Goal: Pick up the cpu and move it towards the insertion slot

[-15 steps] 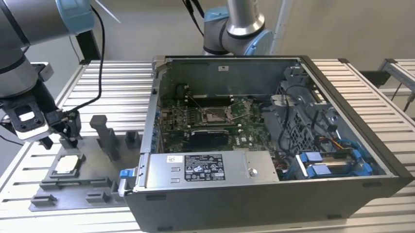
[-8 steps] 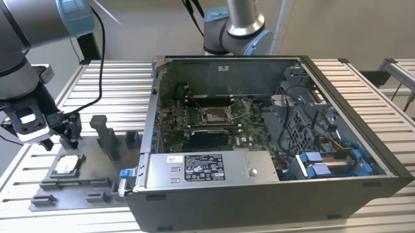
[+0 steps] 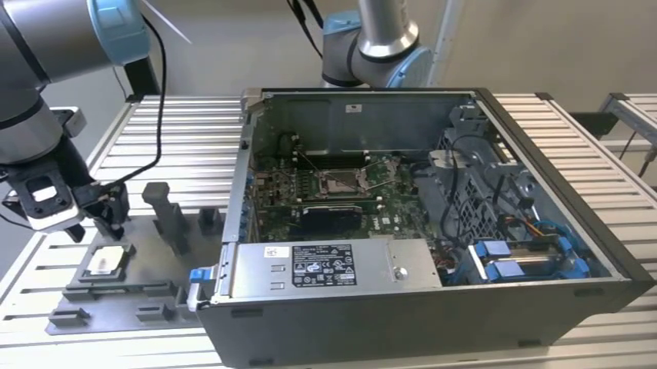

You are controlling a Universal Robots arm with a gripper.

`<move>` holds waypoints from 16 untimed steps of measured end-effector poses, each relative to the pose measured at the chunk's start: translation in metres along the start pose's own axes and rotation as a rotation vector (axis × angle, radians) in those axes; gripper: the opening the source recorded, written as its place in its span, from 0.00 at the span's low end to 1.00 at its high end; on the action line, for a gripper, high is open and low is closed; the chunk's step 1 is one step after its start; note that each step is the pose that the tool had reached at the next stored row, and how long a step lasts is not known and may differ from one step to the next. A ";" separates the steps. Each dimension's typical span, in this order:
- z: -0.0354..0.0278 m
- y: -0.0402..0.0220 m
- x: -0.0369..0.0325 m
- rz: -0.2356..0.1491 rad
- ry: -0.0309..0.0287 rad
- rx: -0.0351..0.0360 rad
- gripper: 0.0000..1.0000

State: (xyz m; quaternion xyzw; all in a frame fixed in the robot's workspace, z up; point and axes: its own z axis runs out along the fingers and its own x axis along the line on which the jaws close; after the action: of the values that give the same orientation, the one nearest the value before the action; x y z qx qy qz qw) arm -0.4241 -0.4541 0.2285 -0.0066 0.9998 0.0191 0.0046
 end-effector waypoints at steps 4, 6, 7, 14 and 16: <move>0.0034 -0.0019 0.0005 0.007 -0.0001 0.0004 1.00; 0.0050 -0.0031 0.0007 0.011 -0.0003 0.0005 1.00; 0.0058 -0.0037 0.0008 0.013 -0.0004 0.0006 1.00; 0.0111 -0.0079 0.0012 0.024 -0.0008 0.0014 1.00; 0.0126 -0.0092 0.0013 0.028 -0.0010 0.0017 1.00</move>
State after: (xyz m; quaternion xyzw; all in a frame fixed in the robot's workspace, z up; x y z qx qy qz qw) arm -0.4251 -0.4629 0.2155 0.0072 0.9998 0.0184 0.0048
